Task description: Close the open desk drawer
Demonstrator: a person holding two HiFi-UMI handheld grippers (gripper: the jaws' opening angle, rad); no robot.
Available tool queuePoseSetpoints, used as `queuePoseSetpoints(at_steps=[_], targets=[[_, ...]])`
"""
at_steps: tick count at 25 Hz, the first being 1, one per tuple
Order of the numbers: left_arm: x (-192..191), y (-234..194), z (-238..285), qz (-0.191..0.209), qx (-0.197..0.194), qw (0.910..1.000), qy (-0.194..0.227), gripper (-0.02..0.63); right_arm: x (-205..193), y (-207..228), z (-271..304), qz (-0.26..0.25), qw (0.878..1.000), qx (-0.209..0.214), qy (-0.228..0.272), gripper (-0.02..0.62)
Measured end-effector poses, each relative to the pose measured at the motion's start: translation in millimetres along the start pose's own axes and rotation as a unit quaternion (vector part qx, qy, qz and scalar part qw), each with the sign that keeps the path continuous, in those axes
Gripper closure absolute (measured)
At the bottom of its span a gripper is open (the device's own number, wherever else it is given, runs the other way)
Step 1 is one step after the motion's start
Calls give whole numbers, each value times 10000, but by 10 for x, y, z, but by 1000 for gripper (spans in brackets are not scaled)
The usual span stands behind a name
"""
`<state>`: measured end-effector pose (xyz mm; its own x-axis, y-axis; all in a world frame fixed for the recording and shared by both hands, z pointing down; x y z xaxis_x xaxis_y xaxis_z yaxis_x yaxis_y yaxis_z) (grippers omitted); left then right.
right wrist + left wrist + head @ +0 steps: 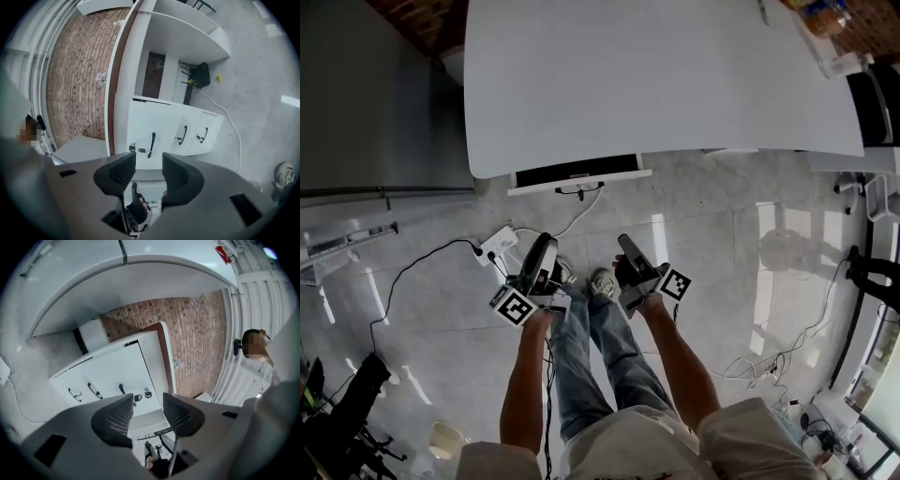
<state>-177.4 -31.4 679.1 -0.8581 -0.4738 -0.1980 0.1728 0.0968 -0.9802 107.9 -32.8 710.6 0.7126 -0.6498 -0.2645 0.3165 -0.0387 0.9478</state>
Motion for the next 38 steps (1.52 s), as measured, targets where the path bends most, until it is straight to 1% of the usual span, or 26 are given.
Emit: queuePoseSetpoints(at_steps=[1, 3, 5, 7, 11, 14, 18, 20, 23, 26, 32, 35, 37, 38], targets=[[-5, -44, 13, 24, 57, 9999, -101, 413, 2, 29, 30, -17, 10000, -23, -24, 417], [-23, -151, 18, 73, 283, 9991, -316, 413, 10, 77, 105, -6, 9999, -99, -58, 408], [-57, -255, 13, 50, 515, 9979, -393, 413, 38, 120, 170, -18, 9998, -184, -93, 408], [-73, -336, 55, 20, 632, 9970, -452, 414, 80, 158, 253, -78, 9996, -225, -140, 408], [8, -435, 286, -55, 678, 9963, -522, 414, 181, 210, 520, -89, 9997, -162, -183, 410], [111, -473, 493, -1, 674, 9958, -620, 414, 286, 222, 743, -164, 9996, -125, -201, 411], [186, -538, 653, -27, 688, 9961, -553, 414, 382, 225, 967, -171, 9994, -103, -292, 411], [201, -557, 728, -23, 641, 9961, -604, 417, 419, 227, 1065, -231, 9990, -70, -370, 419], [210, -580, 778, -69, 636, 9962, -595, 420, 438, 224, 1152, -240, 9987, 63, -455, 433], [215, -623, 788, -145, 675, 9961, -546, 431, 444, 220, 1171, -278, 9982, 98, -528, 437], [238, -724, 813, -315, 720, 9951, -606, 471, 460, 160, 1238, -375, 9972, 344, -556, 453], [235, -751, 851, -378, 650, 9948, -681, 474, 465, 169, 1226, -478, 9968, 341, -549, 474], [246, -773, 878, -412, 597, 9952, -656, 474, 462, 185, 1240, -515, 9965, 340, -572, 480], [245, -780, 890, -437, 567, 9953, -652, 477, 459, 194, 1239, -534, 9964, 295, -582, 523]])
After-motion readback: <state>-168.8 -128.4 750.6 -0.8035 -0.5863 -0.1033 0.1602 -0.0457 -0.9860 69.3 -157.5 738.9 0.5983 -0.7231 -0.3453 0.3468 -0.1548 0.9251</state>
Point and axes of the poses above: the fingertips, and each gripper's own axes: z forward along the fingers, y to its right, x out of its top, the point moved 10 cm from there along -z, backward along the fingers, and after that the axes turned 10 degrees about -z, right-handed, at the moved point
